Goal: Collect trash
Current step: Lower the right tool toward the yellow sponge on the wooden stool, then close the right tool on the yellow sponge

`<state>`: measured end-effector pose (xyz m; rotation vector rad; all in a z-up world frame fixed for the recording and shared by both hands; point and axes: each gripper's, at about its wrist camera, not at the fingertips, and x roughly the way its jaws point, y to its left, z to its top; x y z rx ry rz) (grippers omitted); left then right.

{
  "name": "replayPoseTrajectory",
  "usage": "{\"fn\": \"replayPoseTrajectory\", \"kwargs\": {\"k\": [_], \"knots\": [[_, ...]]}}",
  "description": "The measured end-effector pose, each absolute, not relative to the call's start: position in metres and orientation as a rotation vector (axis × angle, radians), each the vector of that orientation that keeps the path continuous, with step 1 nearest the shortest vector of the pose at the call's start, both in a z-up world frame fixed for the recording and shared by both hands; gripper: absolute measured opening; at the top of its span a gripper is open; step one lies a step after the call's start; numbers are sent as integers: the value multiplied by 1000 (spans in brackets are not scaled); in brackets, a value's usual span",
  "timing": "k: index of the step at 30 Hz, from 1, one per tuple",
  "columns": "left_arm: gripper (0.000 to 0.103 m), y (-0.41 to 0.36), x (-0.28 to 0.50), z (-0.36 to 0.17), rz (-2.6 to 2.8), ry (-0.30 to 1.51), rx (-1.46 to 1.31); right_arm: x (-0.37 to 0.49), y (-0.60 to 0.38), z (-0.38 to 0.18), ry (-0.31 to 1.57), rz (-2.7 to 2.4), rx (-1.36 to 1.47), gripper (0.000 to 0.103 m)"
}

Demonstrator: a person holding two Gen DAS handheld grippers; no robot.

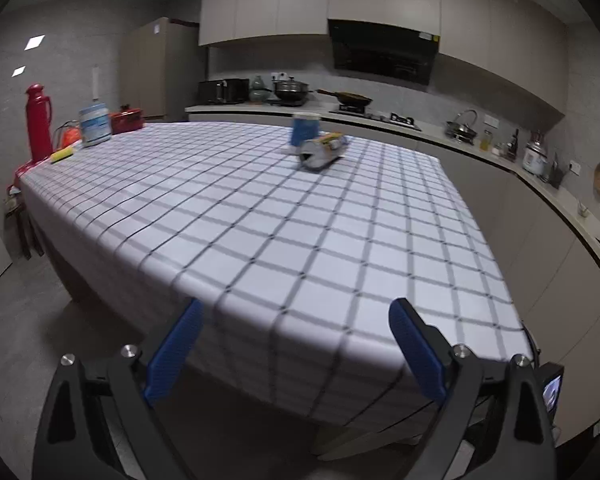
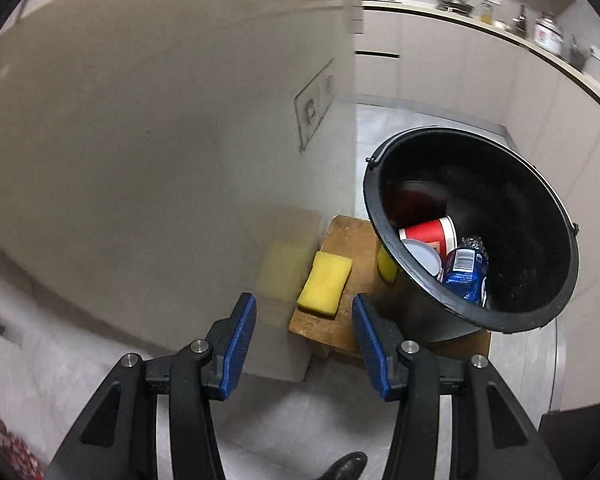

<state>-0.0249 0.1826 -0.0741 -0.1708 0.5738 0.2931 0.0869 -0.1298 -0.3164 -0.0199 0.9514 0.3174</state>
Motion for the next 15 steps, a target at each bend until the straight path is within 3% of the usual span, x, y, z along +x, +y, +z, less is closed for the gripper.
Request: {"fn": "replayPoseTrajectory", "kwargs": {"k": [11, 15], "knots": [[95, 227, -38, -76, 313, 547, -111, 98, -118, -396, 988, 213, 68, 53], [95, 232, -45, -107, 318, 526, -110, 108, -116, -431, 997, 200, 83, 53]]}}
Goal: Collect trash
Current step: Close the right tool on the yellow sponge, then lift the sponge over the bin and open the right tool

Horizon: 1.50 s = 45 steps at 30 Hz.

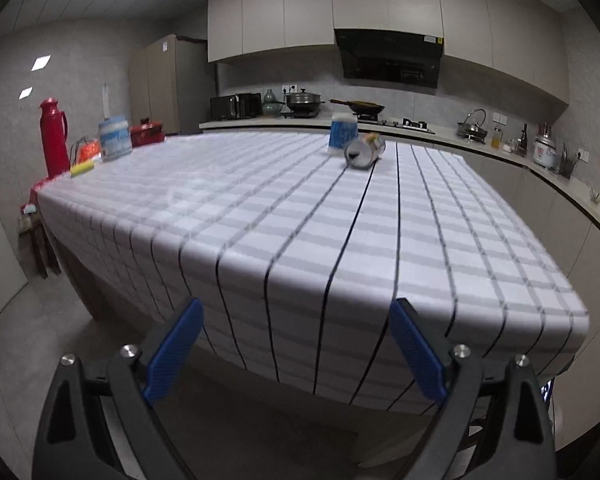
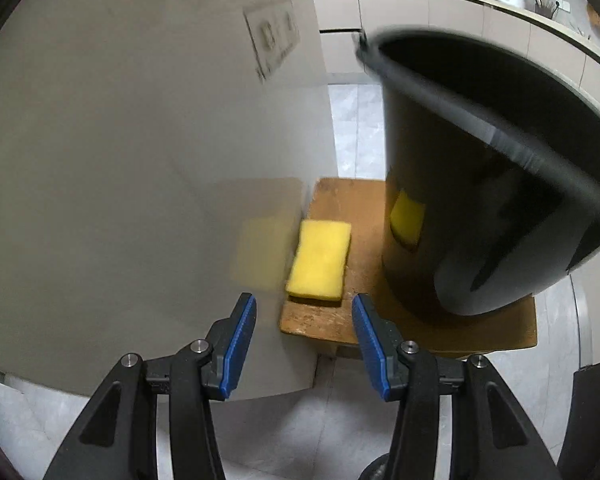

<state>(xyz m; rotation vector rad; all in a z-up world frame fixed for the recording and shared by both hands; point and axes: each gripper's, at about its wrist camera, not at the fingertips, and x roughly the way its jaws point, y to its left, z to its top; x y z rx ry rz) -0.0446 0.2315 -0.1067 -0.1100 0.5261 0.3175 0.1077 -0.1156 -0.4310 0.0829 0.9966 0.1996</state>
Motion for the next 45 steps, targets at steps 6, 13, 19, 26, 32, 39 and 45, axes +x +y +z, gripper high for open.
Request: {"fn": "replayPoseTrajectory", "kwargs": {"k": [6, 13, 19, 26, 32, 39, 45], "knots": [[95, 243, -60, -141, 352, 527, -138, 131, -115, -481, 996, 199, 90, 53], [95, 254, -57, -115, 377, 447, -86, 172, -102, -543, 1012, 177, 79, 53], [95, 253, -59, -123, 380, 421, -66, 188, -100, -568, 1023, 162, 75, 53], [95, 245, -58, -131, 364, 436, -43, 180, -89, -571, 1015, 211, 7, 24], [95, 240, -57, -114, 338, 450, -45, 141, -90, -527, 991, 245, -7, 16], [95, 238, -46, -77, 303, 501, -85, 64, -109, -420, 939, 276, -8, 16], [95, 230, -32, -39, 268, 522, -113, 21, -121, -307, 823, 266, -11, 16]]}}
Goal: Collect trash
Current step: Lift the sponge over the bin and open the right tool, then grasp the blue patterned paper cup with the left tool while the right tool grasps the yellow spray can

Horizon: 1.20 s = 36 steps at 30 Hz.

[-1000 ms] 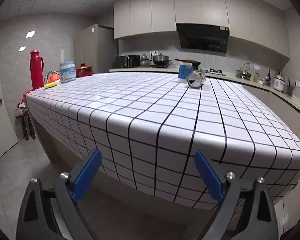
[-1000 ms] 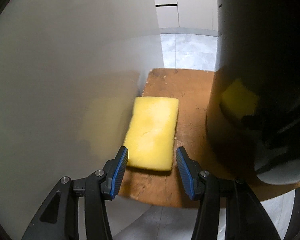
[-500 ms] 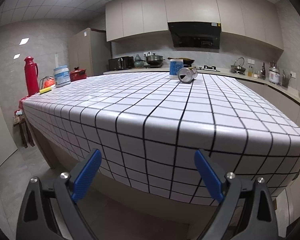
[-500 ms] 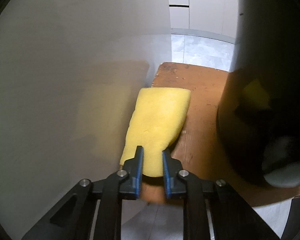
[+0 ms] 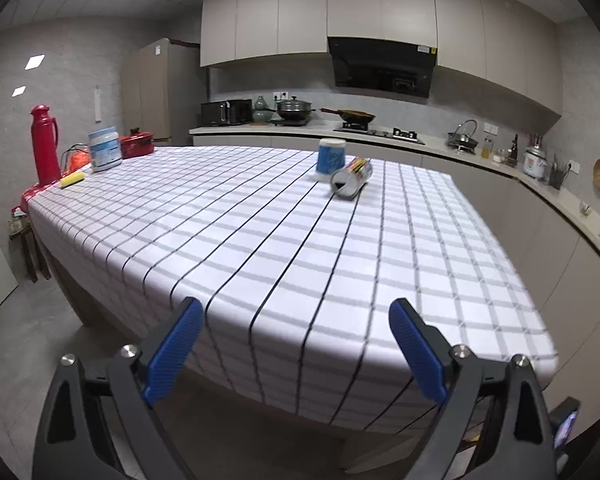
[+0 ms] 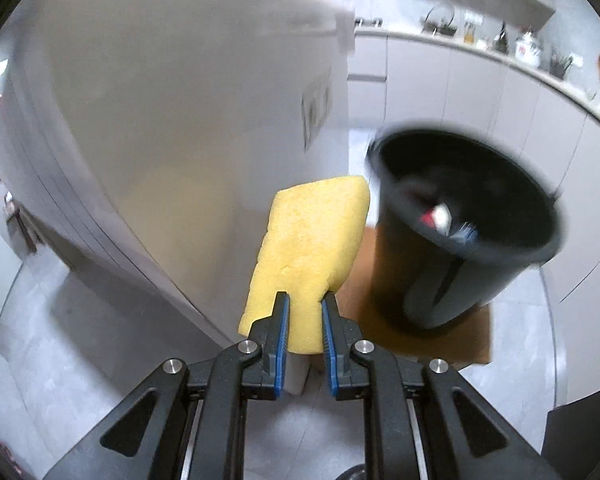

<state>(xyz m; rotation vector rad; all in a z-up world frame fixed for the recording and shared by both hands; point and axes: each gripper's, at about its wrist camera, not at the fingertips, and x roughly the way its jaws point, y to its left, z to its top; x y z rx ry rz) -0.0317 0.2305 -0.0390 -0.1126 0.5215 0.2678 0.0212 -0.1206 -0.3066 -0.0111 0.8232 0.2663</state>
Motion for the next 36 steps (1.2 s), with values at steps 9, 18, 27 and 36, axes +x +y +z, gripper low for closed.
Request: {"fn": "replayPoseTrajectory", "kwargs": {"k": [9, 18, 27, 36], "knots": [[95, 213, -14, -19, 249, 526, -109, 78, -173, -237, 781, 91, 20, 16], [95, 208, 25, -17, 320, 572, -124, 148, -216, -237, 845, 69, 64, 92], [95, 196, 78, -24, 319, 637, -147, 192, -192, -159, 754, 180, 24, 92], [95, 233, 129, -29, 269, 653, -162, 245, -82, -92, 677, 307, 0, 92]]}}
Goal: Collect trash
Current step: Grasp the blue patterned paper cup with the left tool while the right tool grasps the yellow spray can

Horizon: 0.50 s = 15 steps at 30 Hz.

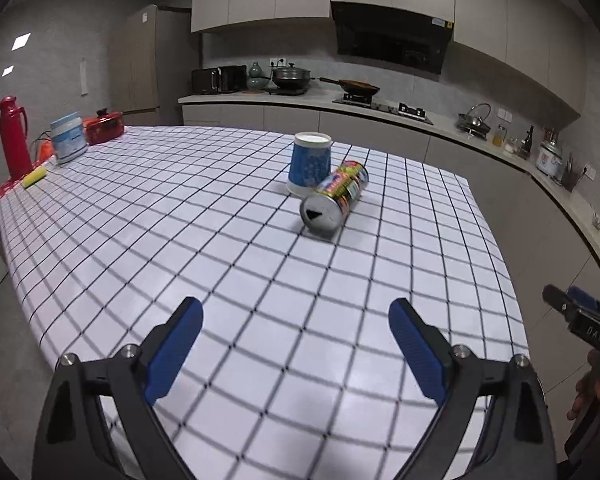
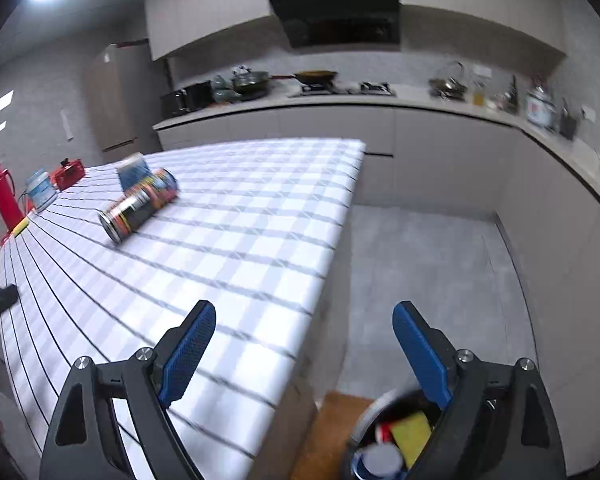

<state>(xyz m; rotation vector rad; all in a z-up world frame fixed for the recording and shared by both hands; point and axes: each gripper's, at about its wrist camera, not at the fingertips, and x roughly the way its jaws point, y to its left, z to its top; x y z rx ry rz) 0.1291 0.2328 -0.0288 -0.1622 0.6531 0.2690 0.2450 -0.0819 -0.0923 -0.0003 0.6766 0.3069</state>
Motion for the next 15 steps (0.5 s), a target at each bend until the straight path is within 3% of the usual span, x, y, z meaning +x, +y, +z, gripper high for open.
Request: {"fn": "replayPoseTrajectory", "kwargs": {"k": [15], "knots": [[95, 371, 206, -31, 243, 700, -153, 352, 162, -79, 765, 426, 14, 91]]}}
